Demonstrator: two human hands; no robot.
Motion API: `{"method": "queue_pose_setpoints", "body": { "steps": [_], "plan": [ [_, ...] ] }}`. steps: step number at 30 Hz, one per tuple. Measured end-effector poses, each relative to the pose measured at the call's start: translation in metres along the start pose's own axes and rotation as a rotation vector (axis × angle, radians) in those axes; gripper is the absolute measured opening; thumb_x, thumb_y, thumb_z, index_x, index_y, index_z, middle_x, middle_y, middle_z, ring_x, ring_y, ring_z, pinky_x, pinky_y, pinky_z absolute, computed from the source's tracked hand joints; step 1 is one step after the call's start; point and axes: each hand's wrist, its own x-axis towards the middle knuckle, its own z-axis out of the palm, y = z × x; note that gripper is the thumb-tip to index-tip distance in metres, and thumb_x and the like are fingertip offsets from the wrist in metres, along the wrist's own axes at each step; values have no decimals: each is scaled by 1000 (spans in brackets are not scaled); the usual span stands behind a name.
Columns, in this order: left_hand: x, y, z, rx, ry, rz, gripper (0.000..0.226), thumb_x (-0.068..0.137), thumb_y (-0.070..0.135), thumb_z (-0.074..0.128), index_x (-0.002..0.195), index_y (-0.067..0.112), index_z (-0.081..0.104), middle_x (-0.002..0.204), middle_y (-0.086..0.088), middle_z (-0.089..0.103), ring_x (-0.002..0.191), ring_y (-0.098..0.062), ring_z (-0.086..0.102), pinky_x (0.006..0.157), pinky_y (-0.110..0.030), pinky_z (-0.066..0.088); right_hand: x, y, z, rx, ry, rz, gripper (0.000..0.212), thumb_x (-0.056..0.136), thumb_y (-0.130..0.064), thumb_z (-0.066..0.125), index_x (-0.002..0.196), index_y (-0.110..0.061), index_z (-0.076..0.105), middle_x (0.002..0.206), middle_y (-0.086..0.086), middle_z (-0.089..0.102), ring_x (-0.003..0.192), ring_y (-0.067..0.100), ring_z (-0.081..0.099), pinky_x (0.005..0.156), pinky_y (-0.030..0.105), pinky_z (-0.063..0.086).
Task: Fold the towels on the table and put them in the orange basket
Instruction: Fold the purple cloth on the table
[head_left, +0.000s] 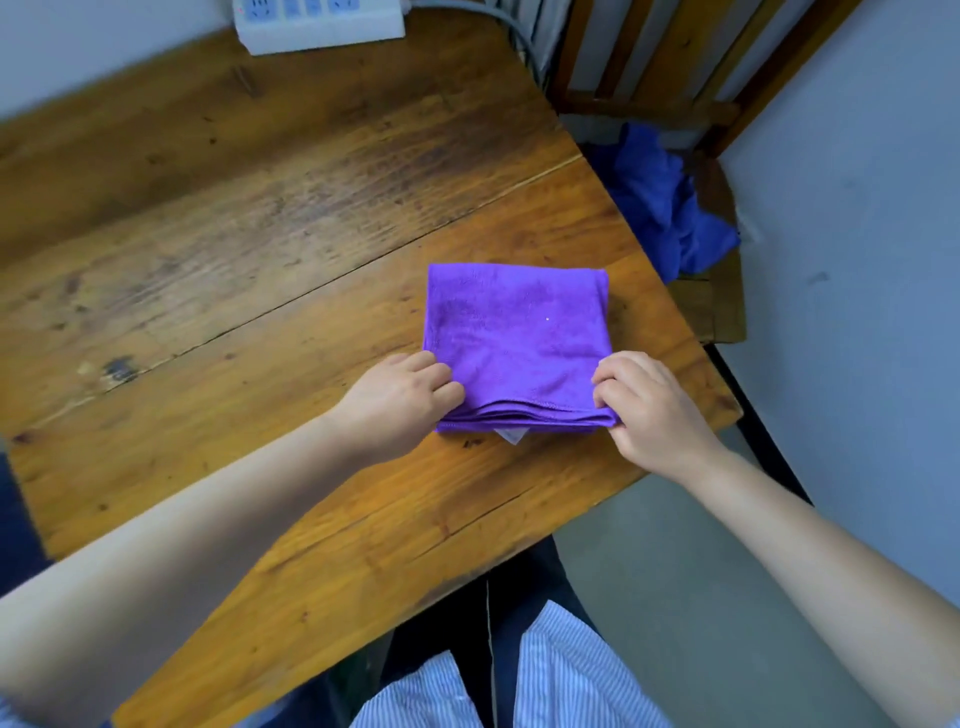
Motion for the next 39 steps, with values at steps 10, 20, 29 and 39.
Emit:
{"method": "queue_pose_setpoints", "body": {
  "steps": [10, 20, 29, 39],
  "plan": [
    [-12, 15, 27, 83, -242, -268, 28, 60, 17, 71, 85, 12, 62, 83, -6, 63, 79, -26, 61, 62, -26, 45, -24, -4, 19, -60, 10, 16, 31, 68, 3, 36, 71, 1, 67, 83, 18, 68, 83, 34, 68, 74, 43, 54],
    [59, 58, 46, -297, 149, -660, 44, 82, 25, 57, 117, -1, 59, 126, -25, 55, 122, -42, 48, 97, -47, 44, 52, 45, 0, 47, 130, 265, 32, 75, 13, 57, 106, 9, 61, 106, 26, 63, 99, 43, 58, 89, 45, 46],
    [55, 59, 80, -134, -76, -730, 85, 72, 63, 57, 138, 12, 41, 146, -16, 36, 135, -42, 29, 106, -60, 19, 74, 74, 5, -28, 108, 9, 20, 64, 16, 58, 80, 11, 68, 72, 24, 69, 64, 40, 66, 51, 42, 57],
    [64, 56, 58, -258, -94, -816, 77, 81, 63, 32, 141, 15, 35, 152, -13, 24, 141, -37, 18, 112, -56, 10, 65, 74, 6, 97, 127, 260, 37, 72, 15, 46, 104, 11, 63, 109, 29, 63, 103, 48, 57, 87, 55, 46]
  ]
}}
